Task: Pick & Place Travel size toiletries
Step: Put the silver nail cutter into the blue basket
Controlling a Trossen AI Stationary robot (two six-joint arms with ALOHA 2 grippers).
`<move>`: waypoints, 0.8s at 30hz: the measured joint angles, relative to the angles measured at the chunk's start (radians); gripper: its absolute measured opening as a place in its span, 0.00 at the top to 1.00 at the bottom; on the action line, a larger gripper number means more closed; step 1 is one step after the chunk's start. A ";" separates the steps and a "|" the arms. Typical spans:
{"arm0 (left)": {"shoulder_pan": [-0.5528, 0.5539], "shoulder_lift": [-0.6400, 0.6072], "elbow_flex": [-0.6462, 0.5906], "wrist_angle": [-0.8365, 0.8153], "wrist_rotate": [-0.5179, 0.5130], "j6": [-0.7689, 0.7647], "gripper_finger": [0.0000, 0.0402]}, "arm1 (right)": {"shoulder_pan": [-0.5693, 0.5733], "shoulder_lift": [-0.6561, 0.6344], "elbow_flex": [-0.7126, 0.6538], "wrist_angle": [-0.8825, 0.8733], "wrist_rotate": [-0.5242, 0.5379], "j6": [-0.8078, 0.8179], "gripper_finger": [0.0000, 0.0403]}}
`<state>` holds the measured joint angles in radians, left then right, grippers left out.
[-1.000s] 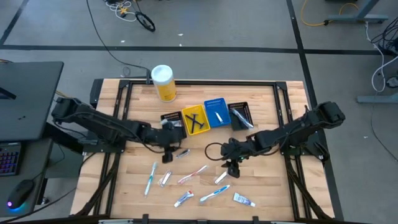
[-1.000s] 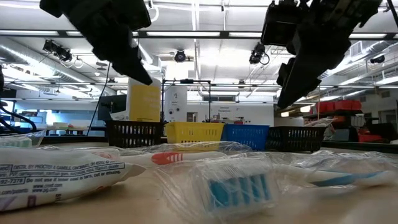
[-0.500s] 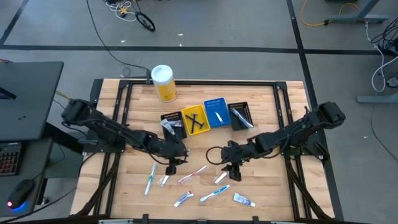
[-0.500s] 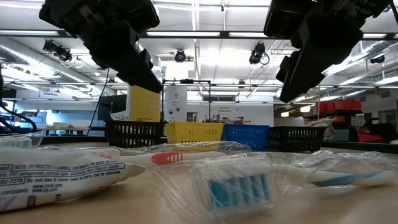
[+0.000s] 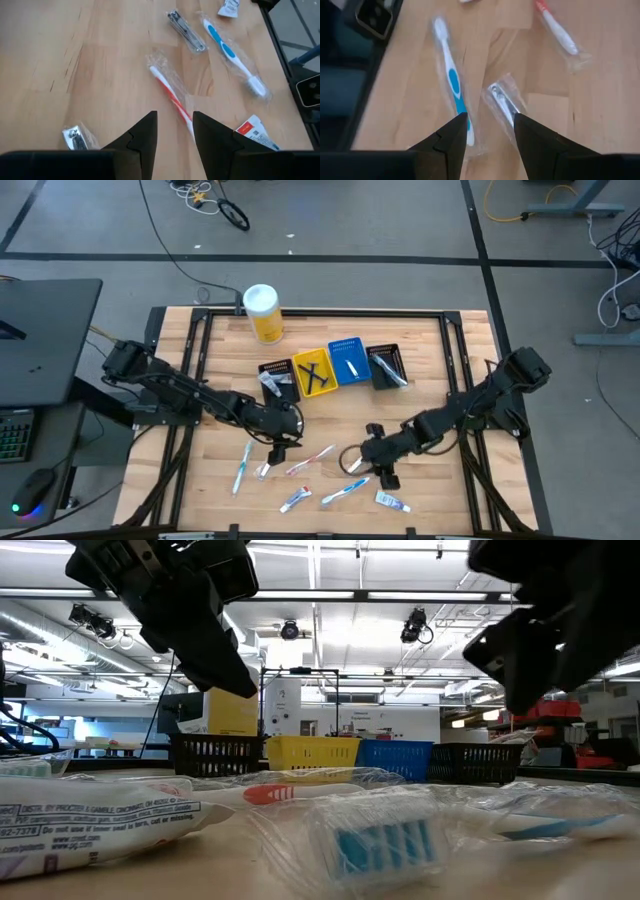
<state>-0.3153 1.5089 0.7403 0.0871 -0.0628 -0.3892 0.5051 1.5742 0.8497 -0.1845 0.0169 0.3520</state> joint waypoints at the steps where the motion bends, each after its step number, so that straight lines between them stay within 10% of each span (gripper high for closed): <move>1: 0.000 0.000 0.000 0.000 0.000 -0.005 0.67 | 0.016 0.005 0.000 -0.004 0.025 -0.022 0.57; 7: -0.003 0.000 0.000 0.000 -0.003 -0.041 0.67 | 0.085 0.043 0.000 0.006 0.183 -0.129 0.57; 24: -0.003 -0.002 0.000 0.002 -0.052 -0.042 0.67 | -0.027 0.175 0.000 0.054 0.111 -0.251 0.57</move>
<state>-0.3187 1.5074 0.7403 0.0887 -0.1146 -0.4310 0.4778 1.7489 0.8501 -0.1307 0.1281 0.1014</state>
